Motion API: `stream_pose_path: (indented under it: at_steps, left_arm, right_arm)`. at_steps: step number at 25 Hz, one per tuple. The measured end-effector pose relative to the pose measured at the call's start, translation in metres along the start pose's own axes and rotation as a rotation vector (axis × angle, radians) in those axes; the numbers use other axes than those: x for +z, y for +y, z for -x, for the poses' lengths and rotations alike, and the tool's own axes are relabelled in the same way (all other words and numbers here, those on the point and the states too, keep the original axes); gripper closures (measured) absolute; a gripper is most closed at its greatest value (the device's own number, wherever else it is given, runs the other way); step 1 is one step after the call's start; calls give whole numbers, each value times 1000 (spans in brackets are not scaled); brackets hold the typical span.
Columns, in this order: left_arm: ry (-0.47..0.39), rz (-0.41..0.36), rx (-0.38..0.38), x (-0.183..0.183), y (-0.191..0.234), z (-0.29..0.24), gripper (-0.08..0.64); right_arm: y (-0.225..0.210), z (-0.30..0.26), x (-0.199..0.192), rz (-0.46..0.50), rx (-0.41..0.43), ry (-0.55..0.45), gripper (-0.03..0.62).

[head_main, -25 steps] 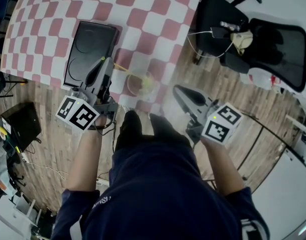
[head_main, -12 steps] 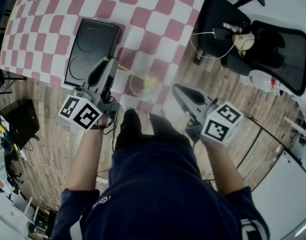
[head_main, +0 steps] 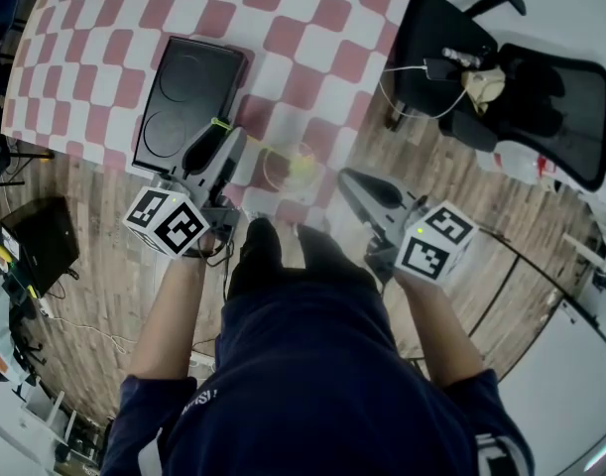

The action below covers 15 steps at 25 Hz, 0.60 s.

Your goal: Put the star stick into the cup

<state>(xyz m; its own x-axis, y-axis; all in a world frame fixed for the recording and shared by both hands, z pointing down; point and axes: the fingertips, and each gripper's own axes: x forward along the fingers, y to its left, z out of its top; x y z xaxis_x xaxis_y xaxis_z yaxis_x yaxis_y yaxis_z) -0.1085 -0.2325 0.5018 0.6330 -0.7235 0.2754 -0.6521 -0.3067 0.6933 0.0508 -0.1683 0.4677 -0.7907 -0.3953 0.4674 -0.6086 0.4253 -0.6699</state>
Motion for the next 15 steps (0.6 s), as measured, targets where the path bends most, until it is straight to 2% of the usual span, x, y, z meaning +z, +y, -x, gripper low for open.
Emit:
stream_pose_path:
  at_steps: [15]
  left_arm:
    - [-12,-56,-17,19,-18,30,377]
  right_arm:
    - [28,1,5,36,18,-39,576]
